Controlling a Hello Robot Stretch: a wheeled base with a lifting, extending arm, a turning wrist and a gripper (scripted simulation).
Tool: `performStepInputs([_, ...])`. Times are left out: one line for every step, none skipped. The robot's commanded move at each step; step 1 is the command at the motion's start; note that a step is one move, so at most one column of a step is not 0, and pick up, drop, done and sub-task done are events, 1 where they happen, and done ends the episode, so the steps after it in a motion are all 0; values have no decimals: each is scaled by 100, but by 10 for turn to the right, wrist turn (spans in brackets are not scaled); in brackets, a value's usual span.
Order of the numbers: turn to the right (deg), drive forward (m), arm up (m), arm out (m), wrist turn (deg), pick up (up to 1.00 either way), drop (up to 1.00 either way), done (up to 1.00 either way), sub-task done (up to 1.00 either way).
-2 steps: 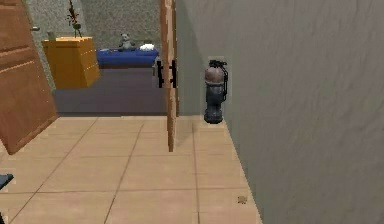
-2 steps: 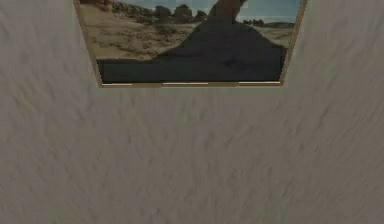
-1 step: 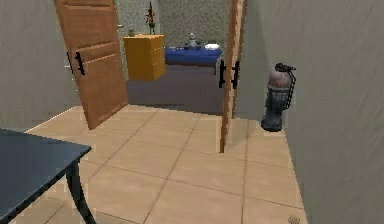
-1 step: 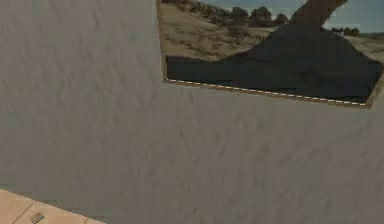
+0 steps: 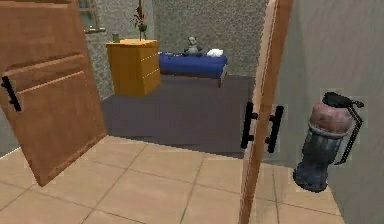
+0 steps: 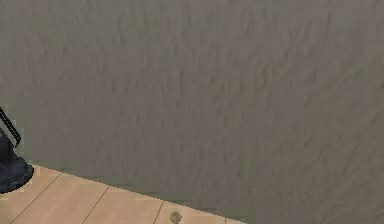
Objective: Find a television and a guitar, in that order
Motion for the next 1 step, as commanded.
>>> performStepInputs([-60, 0, 0, 0, 0, 0, 0, 0, 0])
